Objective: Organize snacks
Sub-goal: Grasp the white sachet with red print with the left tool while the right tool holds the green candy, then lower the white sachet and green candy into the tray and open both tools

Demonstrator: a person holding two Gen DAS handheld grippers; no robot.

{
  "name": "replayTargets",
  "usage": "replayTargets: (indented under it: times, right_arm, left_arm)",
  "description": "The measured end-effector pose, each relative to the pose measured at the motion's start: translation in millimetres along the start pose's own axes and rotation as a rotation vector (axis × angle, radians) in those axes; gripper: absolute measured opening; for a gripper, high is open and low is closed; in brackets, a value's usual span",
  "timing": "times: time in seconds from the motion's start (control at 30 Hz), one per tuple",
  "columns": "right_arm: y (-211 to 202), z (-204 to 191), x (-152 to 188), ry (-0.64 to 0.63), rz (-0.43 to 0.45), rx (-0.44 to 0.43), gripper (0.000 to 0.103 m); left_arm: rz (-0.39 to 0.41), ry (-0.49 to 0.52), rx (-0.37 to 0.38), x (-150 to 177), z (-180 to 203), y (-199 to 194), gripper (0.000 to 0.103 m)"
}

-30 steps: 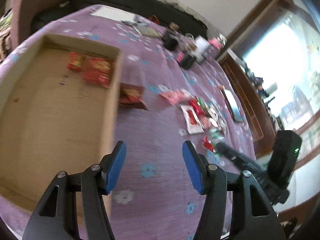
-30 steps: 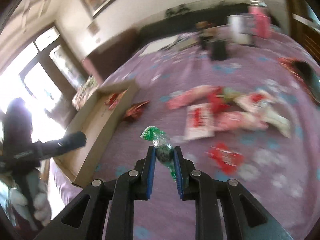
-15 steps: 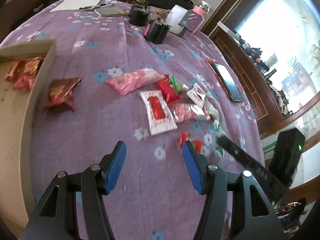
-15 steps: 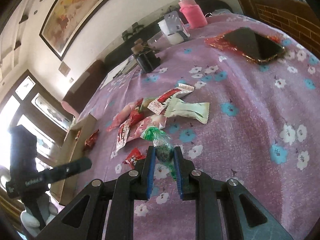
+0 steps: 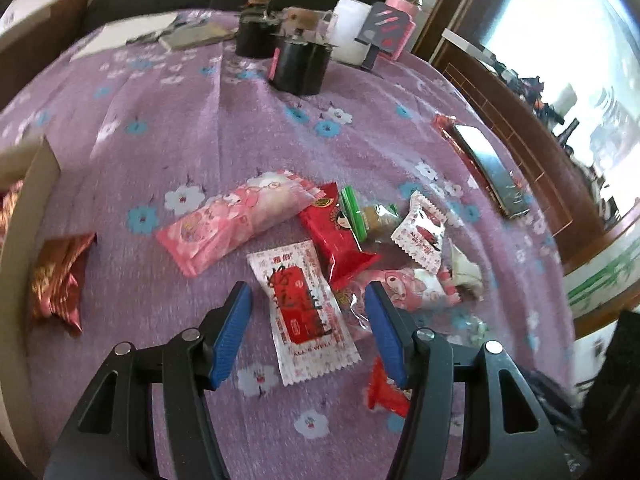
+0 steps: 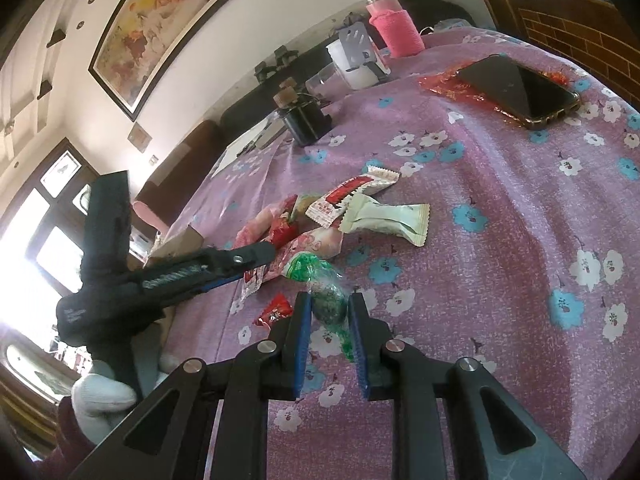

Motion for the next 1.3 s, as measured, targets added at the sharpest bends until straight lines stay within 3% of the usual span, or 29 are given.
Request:
replayTargets:
  times: [0.07, 0.33, 0.53, 0.67, 0.8, 0.97, 1.1, 1.3]
  right_arm:
    - [0, 0, 0, -0.001, 0.001, -0.002, 0.021]
    - [0, -3, 1, -0.014, 0.006, 0.005, 0.020]
    - [-2, -6, 2, -0.023, 0.016, 0.020, 0.019]
    - [-4, -7, 3, -0.026, 0.025, 0.043, 0.019]
    - [-1, -8, 1, -0.028, 0.007, 0.056, 0.019]
    - [-4, -34, 1, -0.072, -0.020, 0.036, 0.019]
    - [2, -78, -3, -0.142, -0.043, -0.005, 0.019]
    - [41, -158, -12, -0.271, -0.107, -0.058, 0.019]
  left_arm:
    - [0.012, 0.041, -0.040, 2, 4, 0, 0.030]
    - [0.036, 0.014, 0.037, 10, -2, -22, 0.030]
    - [0.085, -0.025, 0.116, 22, -14, -64, 0.030]
    - [0.120, -0.072, 0.151, 35, -43, -100, 0.030]
    - [0.170, -0.114, 0.102, 45, -88, -136, 0.030]
    - [0.217, -0.184, -0.023, 51, -158, -170, 0.030]
    - [0.218, -0.255, -0.062, 47, -204, -178, 0.030]
    - [0.198, -0.288, -0.088, 24, -244, -168, 0.031]
Point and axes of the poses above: each gripper's, at about its wrist camera, not at the fingertips, and y roughly the way its jaws point, z to its right, x to its underside, the point moved 1 cm from there along y, roughly the way its jaws point, and after that the axes turned 3 degrees about -z, right-handed, at the moved point
